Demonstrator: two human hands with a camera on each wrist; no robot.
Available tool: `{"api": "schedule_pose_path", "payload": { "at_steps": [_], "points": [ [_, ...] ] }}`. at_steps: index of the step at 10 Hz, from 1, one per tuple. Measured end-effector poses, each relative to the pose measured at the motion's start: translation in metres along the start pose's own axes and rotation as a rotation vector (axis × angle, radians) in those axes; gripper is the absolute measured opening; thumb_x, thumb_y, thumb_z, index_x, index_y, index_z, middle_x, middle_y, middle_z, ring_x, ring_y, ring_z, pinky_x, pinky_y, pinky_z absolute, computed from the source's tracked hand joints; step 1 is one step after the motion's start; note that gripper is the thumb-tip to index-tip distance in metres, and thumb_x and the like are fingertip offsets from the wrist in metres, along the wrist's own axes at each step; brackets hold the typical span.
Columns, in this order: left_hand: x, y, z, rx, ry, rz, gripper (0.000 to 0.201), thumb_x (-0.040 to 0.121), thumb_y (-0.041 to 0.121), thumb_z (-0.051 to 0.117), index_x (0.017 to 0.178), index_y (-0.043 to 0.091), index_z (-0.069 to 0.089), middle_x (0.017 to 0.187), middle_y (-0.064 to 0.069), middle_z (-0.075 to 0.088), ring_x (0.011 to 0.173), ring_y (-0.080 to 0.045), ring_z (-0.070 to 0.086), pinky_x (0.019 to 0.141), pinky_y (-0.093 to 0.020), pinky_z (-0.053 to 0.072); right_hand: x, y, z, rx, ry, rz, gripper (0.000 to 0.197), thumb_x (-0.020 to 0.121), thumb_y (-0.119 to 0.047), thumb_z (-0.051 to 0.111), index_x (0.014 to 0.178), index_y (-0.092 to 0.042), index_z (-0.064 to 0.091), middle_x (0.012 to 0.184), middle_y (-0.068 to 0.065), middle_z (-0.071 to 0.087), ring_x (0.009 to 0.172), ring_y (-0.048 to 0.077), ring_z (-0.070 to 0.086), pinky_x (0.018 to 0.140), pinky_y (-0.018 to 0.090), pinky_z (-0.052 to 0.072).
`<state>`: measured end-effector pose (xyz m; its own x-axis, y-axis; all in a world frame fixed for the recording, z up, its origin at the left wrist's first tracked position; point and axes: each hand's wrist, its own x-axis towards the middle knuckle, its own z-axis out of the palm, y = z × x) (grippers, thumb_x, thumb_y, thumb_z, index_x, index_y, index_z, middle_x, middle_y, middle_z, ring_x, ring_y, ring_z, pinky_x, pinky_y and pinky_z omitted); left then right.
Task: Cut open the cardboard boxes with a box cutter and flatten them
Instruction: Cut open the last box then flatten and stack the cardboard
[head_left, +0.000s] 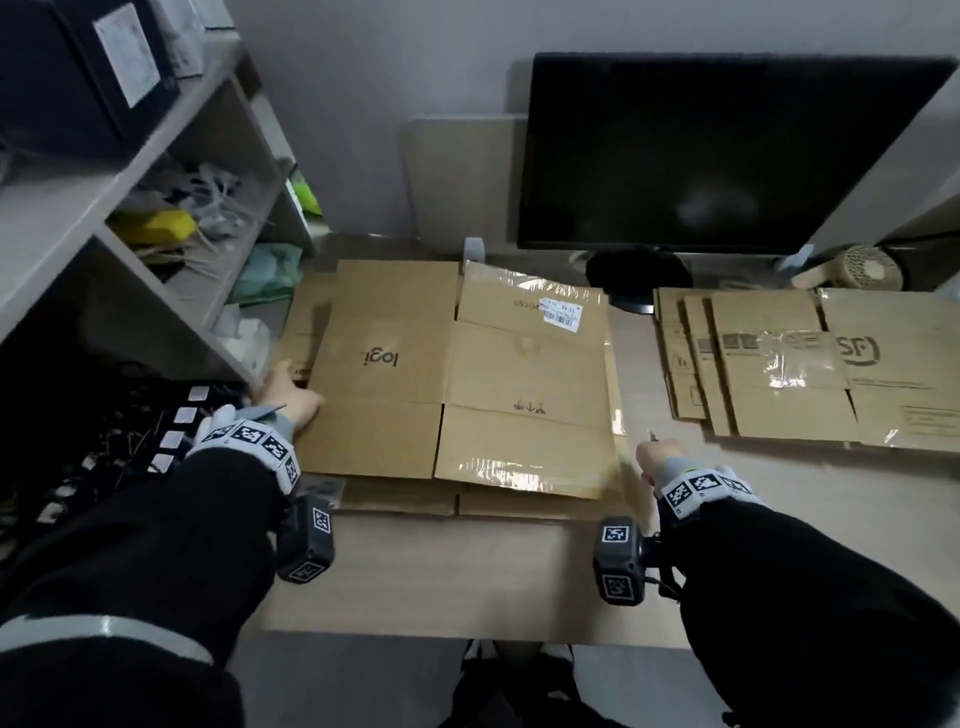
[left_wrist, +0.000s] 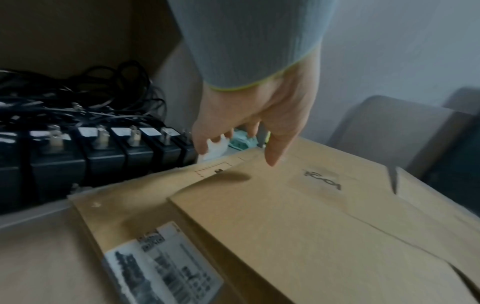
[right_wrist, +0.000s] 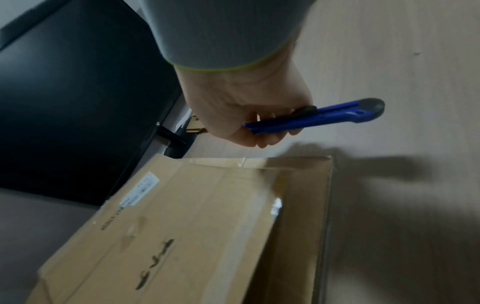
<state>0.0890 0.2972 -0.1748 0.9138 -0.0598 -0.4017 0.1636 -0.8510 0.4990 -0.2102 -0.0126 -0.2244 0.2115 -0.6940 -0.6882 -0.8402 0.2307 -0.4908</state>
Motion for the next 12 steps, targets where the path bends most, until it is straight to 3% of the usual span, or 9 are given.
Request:
{"api": "schedule_pose_path", "payload": {
  "at_steps": [1,2,4,5,6,8,9,10,12],
  "points": [
    [-0.013,0.018,0.022,0.184,-0.004,0.008,0.093,0.082,0.033,0.071,0.152,0.032,0.010,0.159,-0.008,-0.010,0.145,-0.037,-0.006,0.117,-0.053,0.008,0.004,0.005,0.005,-0.029,0.009,0.014,0.039,0.097,-0.010,0.047,0.133,0.004,0.048,0.133,0.021,0.052,0.109,0.031,0.054,0.078,0.024,0.037],
    [-0.026,0.045,0.049,0.209,-0.078,0.095,0.092,0.084,0.050,0.065,0.153,0.033,0.007,0.159,-0.006,-0.019,0.144,-0.036,-0.017,0.116,-0.055,0.000,0.026,0.012,0.017,0.000,0.071,-0.001,0.038,0.095,-0.013,0.049,0.130,0.002,0.052,0.131,0.020,0.054,0.120,0.035,0.053,0.083,0.031,0.045],
    [-0.041,0.087,0.113,0.382,-0.316,0.430,0.103,0.077,0.062,0.064,0.151,0.040,-0.004,0.155,-0.005,-0.031,0.141,-0.031,-0.029,0.112,-0.059,-0.009,0.034,0.006,0.021,-0.087,0.175,0.068,0.030,0.093,-0.015,0.053,0.117,0.001,0.059,0.119,0.020,0.061,0.113,0.035,0.056,0.095,0.036,0.043],
    [-0.035,0.085,0.138,0.487,-0.400,0.435,0.104,0.079,0.062,0.062,0.150,0.038,-0.010,0.152,-0.004,-0.036,0.140,-0.032,-0.031,0.112,-0.058,-0.009,0.039,0.010,0.012,-0.162,0.234,0.086,0.027,0.094,-0.018,0.050,0.112,-0.002,0.062,0.116,0.019,0.062,0.108,0.033,0.056,0.084,0.032,0.040],
    [-0.027,0.076,0.149,0.543,-0.439,0.368,0.104,0.080,0.062,0.062,0.151,0.037,-0.010,0.152,-0.002,-0.036,0.140,-0.032,-0.031,0.116,-0.054,-0.007,0.039,0.009,0.005,-0.182,0.231,0.086,0.027,0.093,-0.021,0.053,0.111,-0.005,0.063,0.119,0.018,0.060,0.109,0.032,0.055,0.090,0.033,0.042],
    [-0.032,0.104,0.166,0.658,-0.385,0.220,0.116,0.074,0.060,0.069,0.152,0.024,-0.008,0.157,-0.014,-0.020,0.143,-0.043,-0.013,0.116,-0.055,0.003,0.041,0.012,-0.023,-0.093,0.181,0.112,0.034,0.092,-0.010,0.046,0.122,-0.006,0.060,0.127,0.011,0.059,0.120,0.030,0.053,0.100,0.030,0.039],
    [-0.044,0.141,0.171,0.579,-0.259,0.234,0.091,0.075,0.038,0.073,0.145,0.012,0.022,0.149,-0.017,0.013,0.134,-0.039,0.020,0.109,-0.046,0.024,0.041,0.011,-0.045,0.042,0.201,0.106,0.035,0.090,-0.012,0.051,0.124,-0.013,0.061,0.125,0.010,0.060,0.118,0.031,0.054,0.103,0.032,0.042],
    [-0.063,0.184,0.183,0.473,-0.195,0.342,0.070,0.075,0.031,0.067,0.134,0.012,0.034,0.135,-0.014,0.027,0.121,-0.034,0.030,0.100,-0.041,0.029,0.044,0.004,-0.076,0.113,0.199,0.081,0.035,0.087,-0.014,0.050,0.119,-0.010,0.064,0.119,0.013,0.062,0.113,0.032,0.057,0.101,0.040,0.045],
    [-0.094,0.260,0.225,0.432,-0.251,0.496,0.054,0.083,0.036,0.058,0.132,0.016,0.046,0.136,-0.015,0.031,0.125,-0.035,0.028,0.101,-0.041,0.029,0.062,-0.002,-0.155,0.089,0.257,0.001,0.025,0.089,-0.017,0.052,0.109,-0.009,0.065,0.113,0.015,0.064,0.110,0.034,0.057,0.101,0.041,0.044]
  ]
}}
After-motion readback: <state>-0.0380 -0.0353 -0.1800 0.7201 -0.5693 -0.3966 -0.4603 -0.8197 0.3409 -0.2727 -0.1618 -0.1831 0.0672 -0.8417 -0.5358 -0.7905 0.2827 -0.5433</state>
